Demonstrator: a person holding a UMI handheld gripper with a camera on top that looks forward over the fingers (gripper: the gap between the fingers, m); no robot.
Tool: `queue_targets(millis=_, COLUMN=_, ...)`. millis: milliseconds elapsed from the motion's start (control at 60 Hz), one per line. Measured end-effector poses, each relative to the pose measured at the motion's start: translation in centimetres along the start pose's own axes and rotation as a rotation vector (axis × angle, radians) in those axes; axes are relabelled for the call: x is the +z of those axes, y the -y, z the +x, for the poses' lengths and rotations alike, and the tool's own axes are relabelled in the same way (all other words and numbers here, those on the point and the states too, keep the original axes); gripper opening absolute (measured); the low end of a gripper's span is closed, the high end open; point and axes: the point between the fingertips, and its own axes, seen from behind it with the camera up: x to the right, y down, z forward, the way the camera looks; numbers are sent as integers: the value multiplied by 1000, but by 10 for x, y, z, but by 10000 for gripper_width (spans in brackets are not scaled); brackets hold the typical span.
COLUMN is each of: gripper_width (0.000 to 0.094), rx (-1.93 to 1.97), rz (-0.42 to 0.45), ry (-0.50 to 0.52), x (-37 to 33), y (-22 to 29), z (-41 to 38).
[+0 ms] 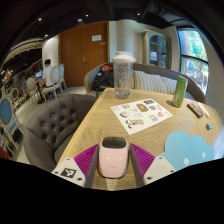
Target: Arrange mouse
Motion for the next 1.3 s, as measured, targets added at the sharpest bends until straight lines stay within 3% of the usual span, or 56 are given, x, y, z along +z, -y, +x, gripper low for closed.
queue_targets(millis=17, gripper_width=546, rx=-1, rz=-2, ry=-2, x=1, y=0, z=1)
queue_targets(millis=200, gripper_width=469, rx=14, rz=-26, ry=0, x=4, y=-1, z=0)
queue_targets(millis=333, gripper_width=422, rx=72, rz=-90, ry=189, x=-13, y=9, z=-25)
queue_targets(millis=533, gripper_width=424, rx=0, rz=98, ry=0, x=-75, y=84, z=115)
queue_targets(millis=583, gripper_width=423, rx=0, rz=117, ry=-65, x=-85, y=82, z=149)
queue_targets(millis=733, gripper_width=422, rx=4, rz=12, ry=-154, x=-89, y=18, z=231)
queue_targets(millis=950, gripper_width=424, rx=44, rz=-57, ry=-105, x=-76, y=-37, z=241)
queue_targets(millis=1083, gripper_width=510, rx=79, rz=-24, ry=-82, x=-73, y=-37, z=240)
queue_targets(millis=1167, gripper_width=558, rx=59, rz=-74, ry=-87, x=-74, y=-41, z=241)
queue_targets(millis=1250, gripper_width=747, rx=95, rz=-141, ry=-109, x=-82, y=-46, z=242)
queue_targets(millis=1300, gripper_width=805, rx=107, rz=-163, ry=-115, x=-89, y=-47, z=241)
